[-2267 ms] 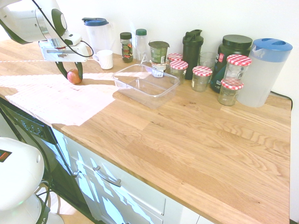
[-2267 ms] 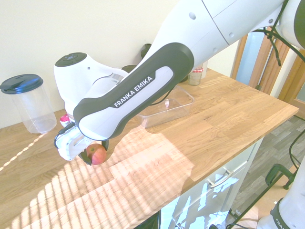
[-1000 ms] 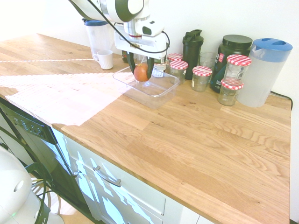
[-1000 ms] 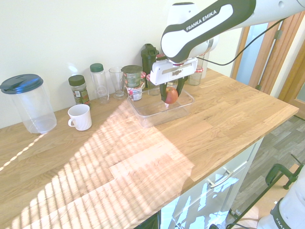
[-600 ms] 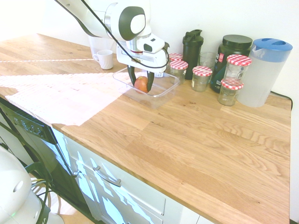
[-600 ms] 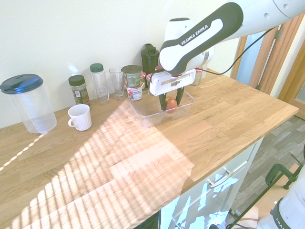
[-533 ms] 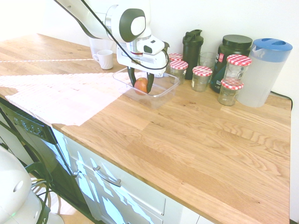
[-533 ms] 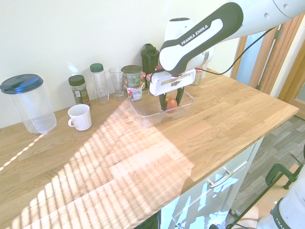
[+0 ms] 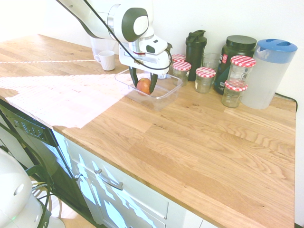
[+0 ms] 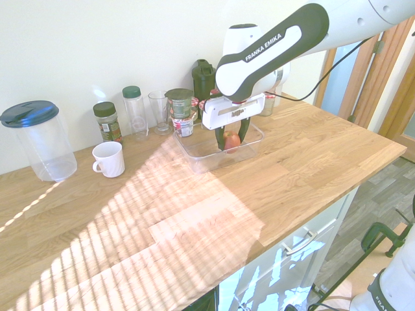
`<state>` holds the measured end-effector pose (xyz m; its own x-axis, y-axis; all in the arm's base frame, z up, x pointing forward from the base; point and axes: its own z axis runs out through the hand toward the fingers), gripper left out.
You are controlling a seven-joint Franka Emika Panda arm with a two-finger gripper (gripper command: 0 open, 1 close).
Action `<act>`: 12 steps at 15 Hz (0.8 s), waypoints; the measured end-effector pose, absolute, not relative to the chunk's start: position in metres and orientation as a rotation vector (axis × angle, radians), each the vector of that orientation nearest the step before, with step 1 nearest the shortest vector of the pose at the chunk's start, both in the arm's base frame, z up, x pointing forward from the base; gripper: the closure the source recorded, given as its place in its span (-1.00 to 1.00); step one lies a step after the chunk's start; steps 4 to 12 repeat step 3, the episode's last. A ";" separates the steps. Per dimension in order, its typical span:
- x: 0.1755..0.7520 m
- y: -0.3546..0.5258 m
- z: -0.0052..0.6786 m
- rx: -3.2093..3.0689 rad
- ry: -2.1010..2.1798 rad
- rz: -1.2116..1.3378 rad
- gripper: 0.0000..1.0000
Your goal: Put the apple into the container
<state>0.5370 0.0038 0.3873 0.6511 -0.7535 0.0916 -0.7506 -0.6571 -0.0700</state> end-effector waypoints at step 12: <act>0.538 0.017 0.427 -2.809 1.269 -0.244 -1.00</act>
